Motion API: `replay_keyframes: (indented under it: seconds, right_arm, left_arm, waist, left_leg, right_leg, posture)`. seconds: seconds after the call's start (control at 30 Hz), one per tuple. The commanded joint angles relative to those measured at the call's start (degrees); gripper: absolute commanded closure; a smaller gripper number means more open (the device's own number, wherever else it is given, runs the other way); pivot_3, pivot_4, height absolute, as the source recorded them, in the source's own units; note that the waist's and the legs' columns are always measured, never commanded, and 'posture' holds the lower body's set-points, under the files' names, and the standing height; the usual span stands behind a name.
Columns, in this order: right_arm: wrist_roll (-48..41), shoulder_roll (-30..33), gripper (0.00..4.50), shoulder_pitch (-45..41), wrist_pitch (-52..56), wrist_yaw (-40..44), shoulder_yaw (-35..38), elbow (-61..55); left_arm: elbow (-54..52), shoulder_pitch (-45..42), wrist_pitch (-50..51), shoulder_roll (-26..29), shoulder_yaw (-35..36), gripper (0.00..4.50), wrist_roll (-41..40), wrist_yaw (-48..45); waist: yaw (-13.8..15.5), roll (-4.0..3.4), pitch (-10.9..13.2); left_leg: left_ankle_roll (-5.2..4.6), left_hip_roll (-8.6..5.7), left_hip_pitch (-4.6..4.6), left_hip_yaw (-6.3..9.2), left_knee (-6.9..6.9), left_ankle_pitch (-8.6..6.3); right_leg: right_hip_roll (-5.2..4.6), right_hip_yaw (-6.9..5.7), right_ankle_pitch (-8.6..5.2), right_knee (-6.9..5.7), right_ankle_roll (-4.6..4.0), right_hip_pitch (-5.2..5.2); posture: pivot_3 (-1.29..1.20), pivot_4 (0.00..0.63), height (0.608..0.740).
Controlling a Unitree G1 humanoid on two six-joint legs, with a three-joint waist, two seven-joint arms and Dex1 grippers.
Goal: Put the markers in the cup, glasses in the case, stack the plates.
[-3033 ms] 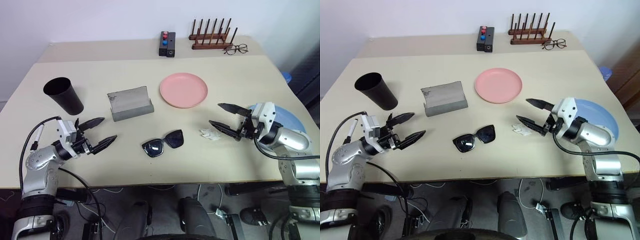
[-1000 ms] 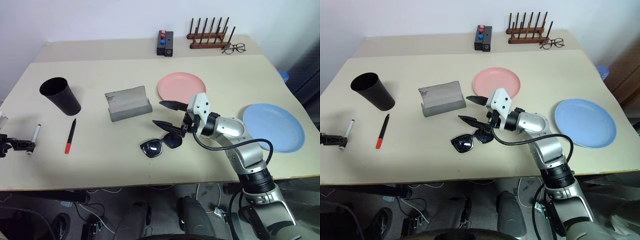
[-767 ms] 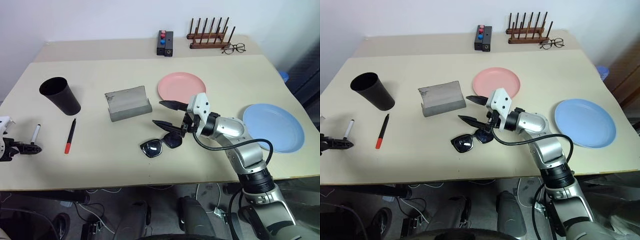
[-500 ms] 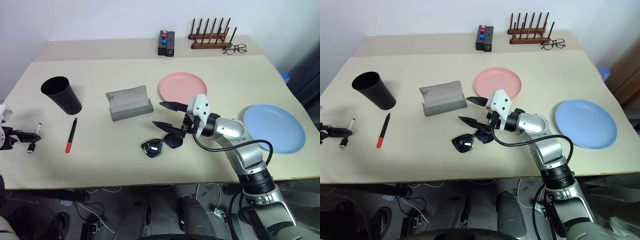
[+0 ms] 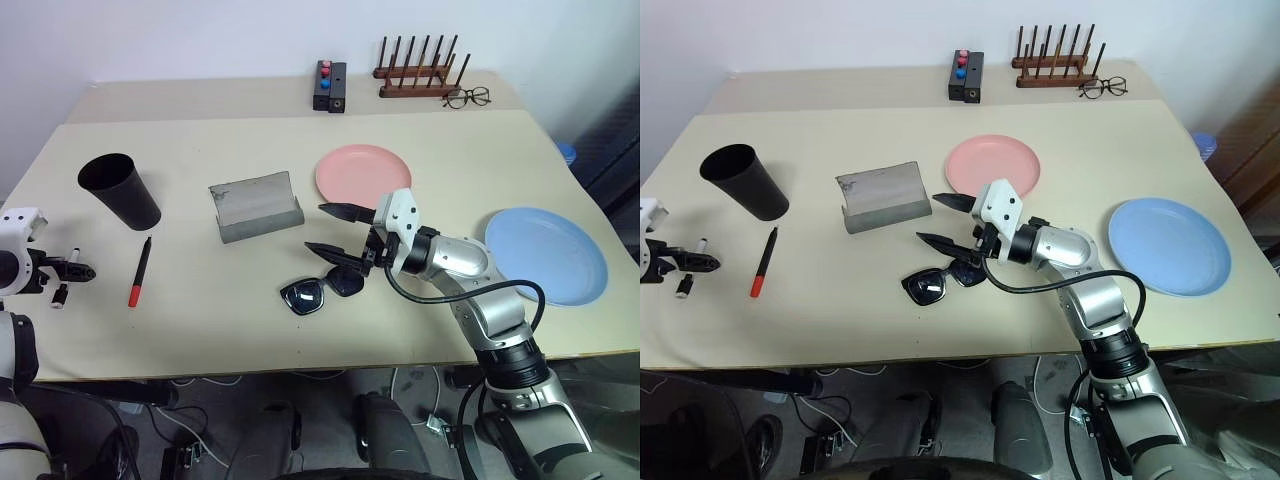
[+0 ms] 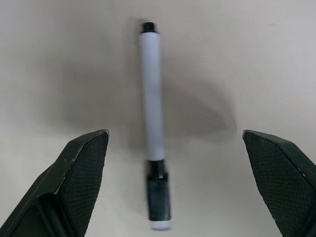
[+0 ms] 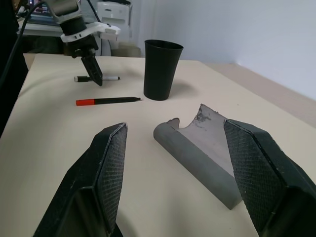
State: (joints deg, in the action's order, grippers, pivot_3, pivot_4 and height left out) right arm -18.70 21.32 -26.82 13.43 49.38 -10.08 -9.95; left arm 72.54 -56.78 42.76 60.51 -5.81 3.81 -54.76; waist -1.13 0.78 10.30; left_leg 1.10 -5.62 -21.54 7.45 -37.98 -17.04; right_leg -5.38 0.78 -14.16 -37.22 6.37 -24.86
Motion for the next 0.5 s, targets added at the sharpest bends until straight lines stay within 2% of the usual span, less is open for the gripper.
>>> replay_keyframes:
  seconds: [0.03, 0.1, 0.3, 0.5]
  right_arm:
    - [-0.09, 0.49, 1.33, 0.86, -0.59, -0.55, 0.81, -3.18]
    - [-0.04, 0.69, 1.33, 1.11, -0.62, -0.71, 0.89, -3.38]
    - [-0.29, 0.77, 1.33, 1.1, -0.32, -0.97, 0.99, -3.62]
    - [0.22, 0.75, 1.33, 1.07, -0.82, -0.99, 0.78, -3.11]
  left_arm:
    - [1.19, -0.29, -1.78, -0.46, 3.13, 0.55, -0.59, 4.49]
    - [1.51, 0.23, -2.03, -1.01, 3.88, 1.38, -0.63, 5.73]
    - [1.45, 1.3, -0.45, -2.38, 4.82, 4.4, -0.17, 5.36]
    - [0.44, 1.28, 0.44, -0.28, 4.4, 4.46, 0.54, 3.43]
  waist:
    - [0.06, 0.01, 0.0]
    - [0.14, 0.01, -0.01]
    - [0.03, 0.0, -0.02]
    - [0.0, 0.0, -0.02]
  left_leg:
    - [0.0, 0.0, 0.01, 0.0, 0.0, 0.0]
    - [-0.01, 0.0, 0.0, 0.0, -0.01, 0.0]
    - [-0.01, 0.0, 0.06, 0.0, -0.02, 0.0]
    - [-0.01, -0.01, 0.05, -0.01, -0.02, 0.0]
  right_leg:
    - [0.0, 0.0, 0.0, 0.0, 0.0, 0.01]
    - [-0.01, 0.0, 0.0, 0.0, 0.0, 0.01]
    - [-0.01, 0.0, 0.0, -0.08, 0.0, 0.03]
    - [-0.01, 0.01, 0.0, -0.09, 0.0, 0.03]
  posture:
    - [0.0, 0.15, 0.74]
    - [0.0, 0.15, 0.74]
    - [0.0, 0.15, 0.74]
    - [0.0, 0.15, 0.74]
